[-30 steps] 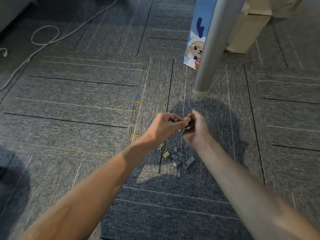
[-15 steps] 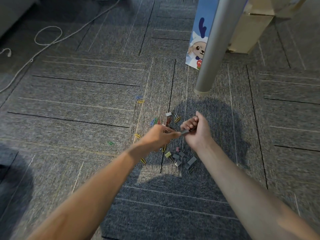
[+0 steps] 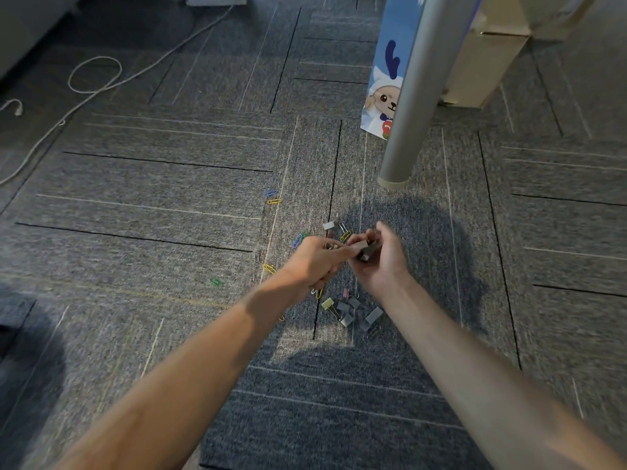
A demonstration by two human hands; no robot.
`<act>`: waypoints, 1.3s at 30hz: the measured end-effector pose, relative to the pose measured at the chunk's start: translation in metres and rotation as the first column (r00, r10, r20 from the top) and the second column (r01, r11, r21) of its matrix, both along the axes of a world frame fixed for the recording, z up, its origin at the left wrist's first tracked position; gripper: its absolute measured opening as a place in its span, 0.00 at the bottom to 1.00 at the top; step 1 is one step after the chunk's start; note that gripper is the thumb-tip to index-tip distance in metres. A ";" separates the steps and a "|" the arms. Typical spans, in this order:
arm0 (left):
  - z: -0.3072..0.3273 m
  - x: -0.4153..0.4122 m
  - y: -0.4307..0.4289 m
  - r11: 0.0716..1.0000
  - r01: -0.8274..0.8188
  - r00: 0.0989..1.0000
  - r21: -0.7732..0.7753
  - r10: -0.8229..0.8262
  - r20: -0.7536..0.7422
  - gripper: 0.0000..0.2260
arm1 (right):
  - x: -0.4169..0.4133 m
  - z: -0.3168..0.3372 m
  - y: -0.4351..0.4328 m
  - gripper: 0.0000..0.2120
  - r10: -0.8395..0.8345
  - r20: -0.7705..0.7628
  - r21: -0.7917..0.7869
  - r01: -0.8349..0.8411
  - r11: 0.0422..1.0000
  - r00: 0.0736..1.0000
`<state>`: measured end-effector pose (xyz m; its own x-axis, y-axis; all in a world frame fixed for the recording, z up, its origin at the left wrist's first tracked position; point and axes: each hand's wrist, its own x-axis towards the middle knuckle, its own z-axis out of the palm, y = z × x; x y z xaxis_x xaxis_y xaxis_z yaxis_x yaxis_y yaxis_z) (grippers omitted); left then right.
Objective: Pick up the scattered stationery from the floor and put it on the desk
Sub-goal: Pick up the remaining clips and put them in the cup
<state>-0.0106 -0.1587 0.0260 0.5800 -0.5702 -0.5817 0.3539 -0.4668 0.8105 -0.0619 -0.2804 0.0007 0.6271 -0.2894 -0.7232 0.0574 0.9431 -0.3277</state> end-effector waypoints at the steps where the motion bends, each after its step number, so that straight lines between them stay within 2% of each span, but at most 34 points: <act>1: 0.002 0.000 -0.003 1.000 0.017 0.998 0.026 -0.019 0.059 0.11 | 0.000 0.000 0.002 0.15 0.006 0.000 0.004 -0.006 1.000 1.000; 3: 0.003 0.002 -0.005 0.998 0.013 0.990 0.058 -0.021 0.141 0.12 | 0.000 -0.003 0.003 0.14 -0.013 -0.031 0.016 0.013 1.000 0.999; 5: 0.002 0.008 0.002 0.996 -0.076 0.985 0.050 0.067 0.161 0.13 | -0.001 -0.005 0.000 0.14 0.024 -0.111 -0.031 -0.027 0.999 0.993; 6: 0.001 0.012 0.008 0.992 -0.117 0.978 0.052 0.106 0.180 0.13 | -0.002 -0.006 -0.002 0.15 0.082 -0.173 -0.136 -0.106 0.985 0.981; 7: -0.001 0.017 0.015 0.988 -0.136 0.970 0.067 0.119 0.212 0.12 | -0.003 -0.008 -0.004 0.15 0.153 -0.259 -0.313 -0.233 0.921 0.954; 8: -0.003 0.020 0.020 0.986 -0.134 0.962 0.094 0.107 0.251 0.12 | -0.003 -0.011 -0.006 0.16 0.217 -0.359 -0.514 -0.387 0.765 0.908; 9: -0.006 0.024 0.026 0.984 -0.118 0.952 0.134 0.074 0.296 0.12 | -0.004 -0.013 -0.007 0.17 0.259 -0.448 -0.673 -0.513 0.534 0.856; 10: -0.011 0.027 0.031 0.978 -0.093 0.938 0.186 0.023 0.346 0.11 | -0.003 -0.016 -0.008 0.19 0.276 -0.513 -0.762 -0.579 0.289 0.813; 11: -0.015 0.031 0.034 0.967 -0.061 0.917 0.246 -0.043 0.397 0.11 | -0.002 -0.019 -0.009 0.19 0.284 -0.550 -0.801 -0.592 0.088 0.786; 14: -0.026 0.038 0.037 0.916 0.051 0.814 0.398 -0.269 0.515 0.12 | 0.000 -0.023 -0.015 0.17 0.244 -0.650 -0.748 -0.552 -0.368 0.720; 15: -0.028 0.039 0.036 0.895 0.087 0.768 0.437 -0.340 0.543 0.12 | 0.000 -0.023 -0.018 0.14 0.222 -0.690 -0.691 -0.536 -0.485 0.689; 17: -0.030 0.041 0.032 0.853 0.142 0.665 0.501 -0.457 0.590 0.12 | 0.000 -0.023 -0.025 0.10 0.186 -0.753 -0.581 -0.506 -0.638 0.631; 19: -0.032 0.042 0.026 0.806 0.173 0.583 0.566 -0.547 0.601 0.12 | 0.003 -0.023 -0.031 0.14 0.166 -0.780 -0.513 -0.466 -0.720 0.603; 22: -0.037 0.044 0.018 0.739 0.198 0.537 0.644 -0.631 0.560 0.14 | 0.014 -0.020 -0.037 0.20 0.164 -0.795 -0.463 -0.408 -0.787 0.585; 25: -0.045 0.045 0.016 0.757 0.195 0.605 0.624 -0.593 0.531 0.12 | 0.028 -0.016 -0.039 0.22 0.180 -0.816 -0.421 -0.350 -0.837 0.550; 29: -0.046 0.047 0.014 0.799 0.246 0.692 0.548 -0.541 0.478 0.11 | 0.041 -0.017 -0.037 0.17 0.205 -0.834 -0.407 -0.321 -0.855 0.511; 30: -0.044 0.047 0.014 0.840 0.256 0.744 0.479 -0.488 0.457 0.11 | 0.043 -0.018 -0.037 0.15 0.202 -0.836 -0.405 -0.326 -0.854 0.510; 32: -0.037 0.046 0.019 0.950 0.217 0.898 0.224 -0.284 0.335 0.11 | 0.048 -0.020 -0.036 0.13 0.197 -0.837 -0.412 -0.351 -0.841 0.510; 34: -0.031 0.044 0.028 0.994 0.082 0.995 -0.073 -0.077 0.068 0.12 | 0.053 -0.020 -0.036 0.12 0.209 -0.843 -0.429 -0.386 -0.816 0.495; 36: -0.030 0.040 0.036 0.954 -0.078 0.981 -0.290 0.021 -0.192 0.13 | 0.058 -0.016 -0.036 0.12 0.220 -0.858 -0.424 -0.398 -0.814 0.464; 39: -0.032 0.028 0.047 0.849 -0.318 0.906 -0.422 0.141 -0.400 0.05 | 0.068 -0.012 -0.036 0.13 0.198 -0.890 -0.369 -0.394 -0.842 0.409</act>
<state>0.0172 -0.1112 -0.0058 0.5435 -0.6987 -0.4651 0.6965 0.0661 0.7146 0.0061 -0.3167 -0.0112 0.9659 0.0054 -0.2589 -0.0782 -0.9470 -0.3115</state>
